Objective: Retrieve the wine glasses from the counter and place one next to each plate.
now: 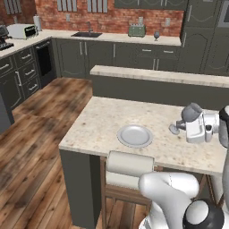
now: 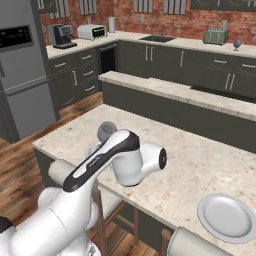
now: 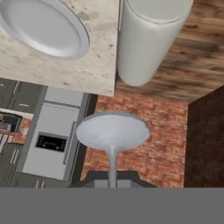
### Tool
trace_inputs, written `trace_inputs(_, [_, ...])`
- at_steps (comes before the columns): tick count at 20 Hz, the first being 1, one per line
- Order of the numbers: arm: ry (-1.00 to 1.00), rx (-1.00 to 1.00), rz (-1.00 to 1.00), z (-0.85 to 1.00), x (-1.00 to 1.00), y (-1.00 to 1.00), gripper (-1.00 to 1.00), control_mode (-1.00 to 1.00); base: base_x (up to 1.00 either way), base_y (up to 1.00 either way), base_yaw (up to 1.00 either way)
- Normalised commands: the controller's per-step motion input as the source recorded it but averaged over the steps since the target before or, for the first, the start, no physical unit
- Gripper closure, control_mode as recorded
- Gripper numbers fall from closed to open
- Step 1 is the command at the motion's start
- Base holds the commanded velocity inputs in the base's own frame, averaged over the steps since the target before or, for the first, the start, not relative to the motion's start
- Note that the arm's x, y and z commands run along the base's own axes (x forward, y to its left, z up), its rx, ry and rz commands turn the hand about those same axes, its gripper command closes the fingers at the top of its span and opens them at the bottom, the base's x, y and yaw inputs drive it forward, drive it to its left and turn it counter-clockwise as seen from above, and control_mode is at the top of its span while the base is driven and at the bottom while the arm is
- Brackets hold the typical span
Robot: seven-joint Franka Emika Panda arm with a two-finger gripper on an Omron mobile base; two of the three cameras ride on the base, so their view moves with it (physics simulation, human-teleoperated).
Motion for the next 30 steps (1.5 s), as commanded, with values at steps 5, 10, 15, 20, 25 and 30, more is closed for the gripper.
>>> trace_inputs(5, [0.03, 0.0, 0.01, -0.43, 0.49, 0.0, 1.0, -1.0, 0.0, 0.0, 0.0])
trace_inputs(10, [0.0, 0.0, 0.0, -0.48, 0.35, -0.04, 1.0, -1.0, 0.0, 0.0, 0.0])
trace_inputs(15, [0.03, -0.01, 0.0, -0.47, 0.35, -0.09, 1.0, -1.0, 0.0, 0.0, 0.0])
trace_inputs(20, [0.1, -0.03, 0.0, -0.38, 0.28, -0.01, 1.0, -1.0, 0.0, 0.0, 0.0])
trace_inputs(25, [0.02, -0.02, 0.0, -0.25, 0.24, 0.0, 1.0, -1.0, 0.0, 0.0, 0.0])
trace_inputs(30, [0.02, -0.03, 0.0, -0.32, 0.2, -0.06, 1.0, -1.0, 0.0, 0.0, 0.0])
